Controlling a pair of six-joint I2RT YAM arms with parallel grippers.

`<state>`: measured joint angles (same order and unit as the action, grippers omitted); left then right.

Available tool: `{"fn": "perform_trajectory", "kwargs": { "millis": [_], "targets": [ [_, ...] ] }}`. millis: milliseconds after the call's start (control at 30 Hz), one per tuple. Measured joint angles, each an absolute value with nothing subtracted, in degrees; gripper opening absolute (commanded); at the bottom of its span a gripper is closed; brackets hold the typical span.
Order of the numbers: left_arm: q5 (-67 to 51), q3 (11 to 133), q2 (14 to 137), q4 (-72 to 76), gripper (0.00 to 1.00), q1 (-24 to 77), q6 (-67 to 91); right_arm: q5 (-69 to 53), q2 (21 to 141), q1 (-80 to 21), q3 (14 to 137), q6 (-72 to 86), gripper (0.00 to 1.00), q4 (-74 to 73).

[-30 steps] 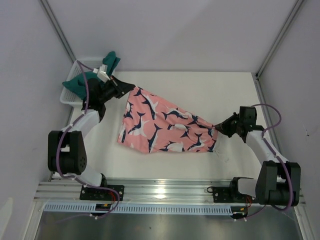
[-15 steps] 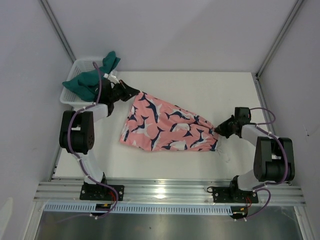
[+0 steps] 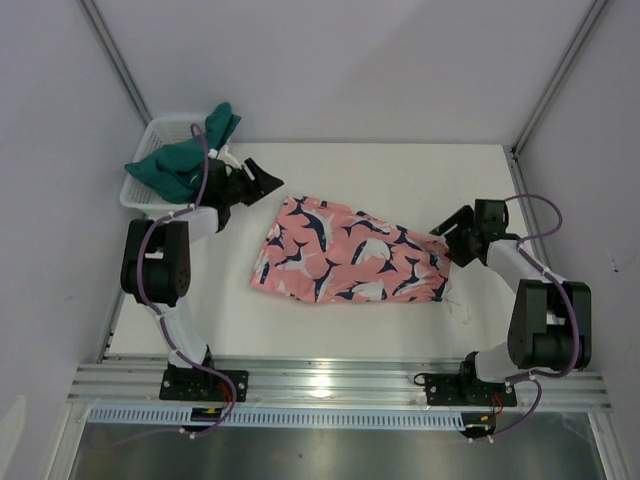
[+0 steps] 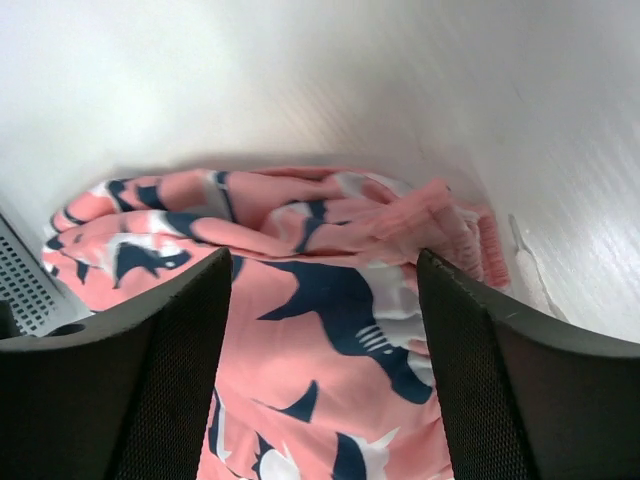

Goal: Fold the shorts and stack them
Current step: Fold the shorts

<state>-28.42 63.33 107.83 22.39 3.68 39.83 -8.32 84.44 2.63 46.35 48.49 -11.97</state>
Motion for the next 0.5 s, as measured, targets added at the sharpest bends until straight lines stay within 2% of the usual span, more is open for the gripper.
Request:
{"fn": "perform_trajectory", "kwargs": {
  "millis": [33,133,367,500],
  "targets": [
    [-28.2,63.6,107.8,22.0,0.77,3.7,39.6,-7.9,83.9,2.6,47.2,47.7,0.75,-12.5],
    [-27.6,64.8,107.6,20.3,0.86,3.9,38.7,-7.4,81.3,2.5,49.4,45.1,0.76,-13.4],
    [-26.4,65.2,100.3,14.7,0.86,5.3,36.3,-12.7,74.1,1.9,47.0,42.5,0.74,-9.1],
    [-25.6,63.7,92.9,14.5,0.86,9.9,35.2,-24.6,72.9,1.8,35.3,48.6,0.61,10.3]
  ]
}}
